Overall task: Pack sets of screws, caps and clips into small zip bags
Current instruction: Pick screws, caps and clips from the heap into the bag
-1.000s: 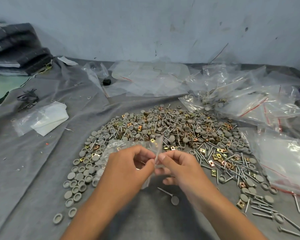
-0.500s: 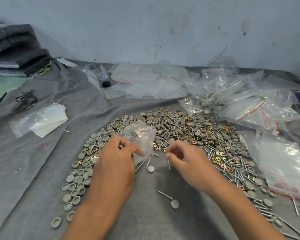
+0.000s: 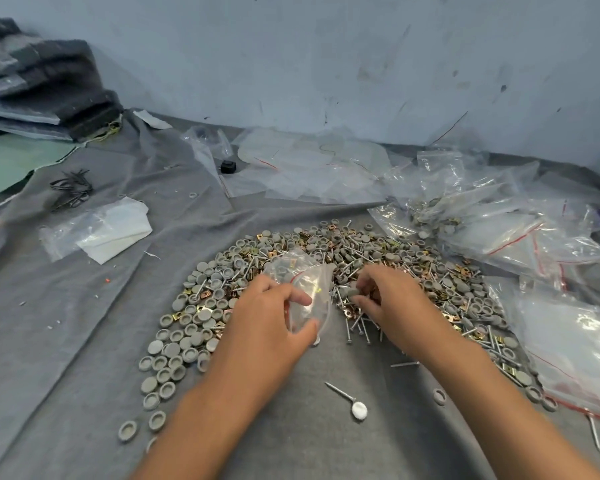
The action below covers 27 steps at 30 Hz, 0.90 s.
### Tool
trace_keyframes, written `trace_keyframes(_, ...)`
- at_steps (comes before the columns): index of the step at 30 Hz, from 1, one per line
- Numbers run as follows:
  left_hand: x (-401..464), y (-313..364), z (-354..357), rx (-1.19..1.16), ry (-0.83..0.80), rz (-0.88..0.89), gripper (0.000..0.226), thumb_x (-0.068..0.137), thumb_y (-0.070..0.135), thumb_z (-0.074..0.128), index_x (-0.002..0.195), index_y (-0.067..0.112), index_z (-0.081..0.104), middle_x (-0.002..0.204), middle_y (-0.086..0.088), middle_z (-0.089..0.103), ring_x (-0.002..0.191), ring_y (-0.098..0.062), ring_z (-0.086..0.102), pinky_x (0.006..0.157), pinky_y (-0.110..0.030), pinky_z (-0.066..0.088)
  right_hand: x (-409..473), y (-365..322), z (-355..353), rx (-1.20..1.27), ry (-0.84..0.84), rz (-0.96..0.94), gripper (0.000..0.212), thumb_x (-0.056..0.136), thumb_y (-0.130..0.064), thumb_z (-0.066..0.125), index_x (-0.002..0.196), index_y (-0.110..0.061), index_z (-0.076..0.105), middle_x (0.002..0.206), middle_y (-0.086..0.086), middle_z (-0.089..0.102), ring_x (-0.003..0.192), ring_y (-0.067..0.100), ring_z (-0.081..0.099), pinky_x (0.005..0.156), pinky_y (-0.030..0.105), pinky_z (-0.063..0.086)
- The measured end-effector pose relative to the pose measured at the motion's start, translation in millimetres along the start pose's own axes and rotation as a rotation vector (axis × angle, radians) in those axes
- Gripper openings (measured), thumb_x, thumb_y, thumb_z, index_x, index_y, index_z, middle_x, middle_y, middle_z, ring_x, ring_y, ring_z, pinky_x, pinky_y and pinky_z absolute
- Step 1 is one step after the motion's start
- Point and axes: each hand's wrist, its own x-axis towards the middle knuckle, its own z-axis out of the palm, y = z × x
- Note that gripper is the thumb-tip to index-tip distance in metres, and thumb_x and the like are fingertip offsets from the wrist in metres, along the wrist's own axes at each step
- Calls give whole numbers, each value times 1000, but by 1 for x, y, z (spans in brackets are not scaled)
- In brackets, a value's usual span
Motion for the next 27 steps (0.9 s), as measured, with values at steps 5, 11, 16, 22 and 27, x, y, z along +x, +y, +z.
trace_keyframes(5, -3, 4, 3, -54, -42, 22, 36, 81, 34, 81, 112, 39, 63, 107, 23, 40, 83, 11, 55, 71, -10, 42, -35, -16, -15, 456, 230, -56, 17, 91, -25, 70, 95, -38, 59, 80, -14, 61, 72, 5, 57, 61, 13, 41)
trace_keyframes(11, -7, 10, 8, -6, -82, 110, 46, 81, 41, 78, 122, 37, 59, 113, 26, 38, 85, 10, 55, 79, -22, 51, -46, -49, -21, 247, 265, -387, 19, 87, -22, 79, 104, -24, 71, 89, -12, 58, 80, 1, 55, 73, 8, 41)
trace_keyframes(16, -8, 10, 10, -19, -36, 140, 49, 81, 35, 74, 128, 32, 63, 110, 25, 42, 84, 5, 55, 77, -12, 44, -45, -48, -14, 262, 244, -378, 31, 80, -17, 84, 110, -20, 74, 85, -14, 65, 77, -2, 60, 73, 7, 45)
trace_keyframes(22, -8, 9, 4, -56, 0, 135, 53, 81, 32, 77, 132, 32, 61, 113, 25, 45, 79, 4, 57, 76, -7, 39, -28, -7, -18, 315, 298, -96, 18, 88, -31, 75, 104, -34, 67, 87, -23, 65, 79, -1, 64, 69, 14, 52)
trace_keyframes(27, -8, 14, -1, -123, 90, 136, 52, 79, 26, 80, 129, 29, 64, 115, 23, 50, 92, 11, 52, 85, -2, 35, -10, 17, 4, -45, 60, -2, 37, 95, -37, 66, 131, -35, 60, 121, -15, 54, 117, 7, 44, 96, 28, 40)
